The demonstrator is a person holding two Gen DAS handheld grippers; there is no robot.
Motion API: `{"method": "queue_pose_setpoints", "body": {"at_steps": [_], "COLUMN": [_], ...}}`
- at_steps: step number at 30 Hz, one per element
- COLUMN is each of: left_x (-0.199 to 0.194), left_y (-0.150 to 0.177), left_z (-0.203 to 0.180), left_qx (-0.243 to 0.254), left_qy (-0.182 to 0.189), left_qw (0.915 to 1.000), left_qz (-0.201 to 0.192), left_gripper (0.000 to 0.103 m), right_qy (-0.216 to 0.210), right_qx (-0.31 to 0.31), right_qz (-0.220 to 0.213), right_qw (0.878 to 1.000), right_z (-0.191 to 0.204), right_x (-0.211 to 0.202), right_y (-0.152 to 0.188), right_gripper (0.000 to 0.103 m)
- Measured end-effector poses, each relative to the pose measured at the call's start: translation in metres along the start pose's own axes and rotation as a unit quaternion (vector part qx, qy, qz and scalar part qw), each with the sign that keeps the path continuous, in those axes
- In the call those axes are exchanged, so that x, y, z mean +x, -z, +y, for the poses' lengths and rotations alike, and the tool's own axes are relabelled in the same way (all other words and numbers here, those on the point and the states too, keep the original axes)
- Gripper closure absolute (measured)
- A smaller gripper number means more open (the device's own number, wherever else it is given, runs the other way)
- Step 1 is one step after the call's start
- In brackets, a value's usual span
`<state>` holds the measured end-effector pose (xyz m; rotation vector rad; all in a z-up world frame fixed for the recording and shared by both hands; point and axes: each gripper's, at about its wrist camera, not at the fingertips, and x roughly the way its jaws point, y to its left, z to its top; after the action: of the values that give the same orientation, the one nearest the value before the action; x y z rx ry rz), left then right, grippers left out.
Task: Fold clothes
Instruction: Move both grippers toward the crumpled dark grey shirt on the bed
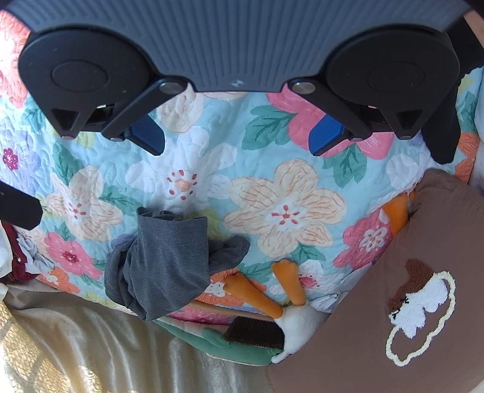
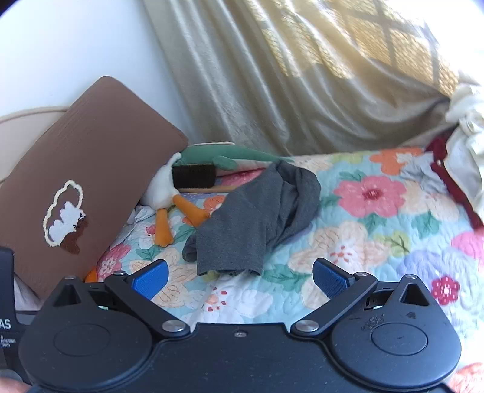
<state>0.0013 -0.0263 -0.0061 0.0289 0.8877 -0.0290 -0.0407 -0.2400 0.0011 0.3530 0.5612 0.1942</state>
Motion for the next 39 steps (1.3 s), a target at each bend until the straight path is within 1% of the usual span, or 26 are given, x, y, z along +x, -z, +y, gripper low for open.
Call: {"method": "queue_pose_setpoints", "body": {"at_steps": [2, 4, 7, 10, 18, 19, 21, 22, 23, 24, 26, 28, 31, 35, 39], "left_x": [0.000, 0.000, 0.003, 0.003, 0.004, 0.002, -0.002, -0.003, -0.004, -0.002, 0.003, 0.007, 0.010, 0.013, 0.014], "left_y": [0.001, 0.001, 0.001, 0.002, 0.004, 0.005, 0.007, 0.008, 0.007, 0.006, 0.006, 0.007, 0.010, 0.011, 0.011], "left_z": [0.001, 0.003, 0.006, 0.008, 0.006, 0.006, 0.005, 0.005, 0.003, 0.002, 0.002, 0.002, 0.002, 0.004, 0.004], "left_qx": [0.001, 0.001, -0.005, -0.006, -0.008, -0.004, 0.003, 0.005, 0.006, 0.007, 0.006, 0.007, 0.012, 0.007, 0.007], "left_qy": [0.001, 0.003, 0.005, 0.015, 0.040, 0.047, 0.059, 0.061, 0.062, 0.061, 0.059, 0.056, 0.049, 0.053, 0.050], "left_qw": [1.0000, 1.0000, 1.0000, 0.9998, 0.9987, 0.9980, 0.9959, 0.9949, 0.9943, 0.9944, 0.9950, 0.9956, 0.9961, 0.9966, 0.9969], "left_qz": [-0.001, -0.002, -0.002, -0.008, -0.031, -0.042, -0.068, -0.080, -0.087, -0.086, -0.080, -0.075, -0.073, -0.062, -0.060], "left_gripper": [0.000, 0.000, 0.000, 0.000, 0.000, 0.000, 0.000, 0.000, 0.000, 0.000, 0.000, 0.000, 0.000, 0.000, 0.000], "right_qy": [-0.018, -0.027, -0.021, -0.011, 0.004, 0.006, 0.024, 0.040, 0.065, 0.094, 0.118, 0.107, 0.077, 0.084, 0.078], "right_qx": [0.022, 0.031, 0.024, 0.019, 0.013, 0.011, -0.004, -0.019, -0.043, -0.073, -0.106, -0.098, -0.065, -0.064, -0.061], "right_qz": [0.006, 0.008, 0.008, 0.011, 0.011, 0.010, 0.004, -0.002, -0.011, -0.022, -0.035, -0.031, -0.014, -0.011, -0.010], "right_qw": [1.000, 0.999, 0.999, 1.000, 1.000, 1.000, 1.000, 0.999, 0.997, 0.993, 0.987, 0.989, 0.995, 0.994, 0.995], "right_z": [-0.004, -0.005, -0.003, -0.004, -0.006, -0.006, -0.004, -0.001, 0.004, 0.011, 0.017, 0.013, 0.004, 0.005, 0.005], "right_x": [0.000, 0.002, 0.005, 0.008, 0.010, 0.011, 0.013, 0.013, 0.014, 0.016, 0.018, 0.021, 0.025, 0.027, 0.027], "right_y": [-0.001, -0.002, -0.001, 0.001, 0.001, 0.002, 0.002, 0.003, 0.003, 0.004, 0.003, 0.001, 0.001, 0.004, 0.004], "right_gripper": [0.000, 0.000, 0.000, 0.000, 0.000, 0.000, 0.000, 0.000, 0.000, 0.000, 0.000, 0.000, 0.000, 0.000, 0.000]}}
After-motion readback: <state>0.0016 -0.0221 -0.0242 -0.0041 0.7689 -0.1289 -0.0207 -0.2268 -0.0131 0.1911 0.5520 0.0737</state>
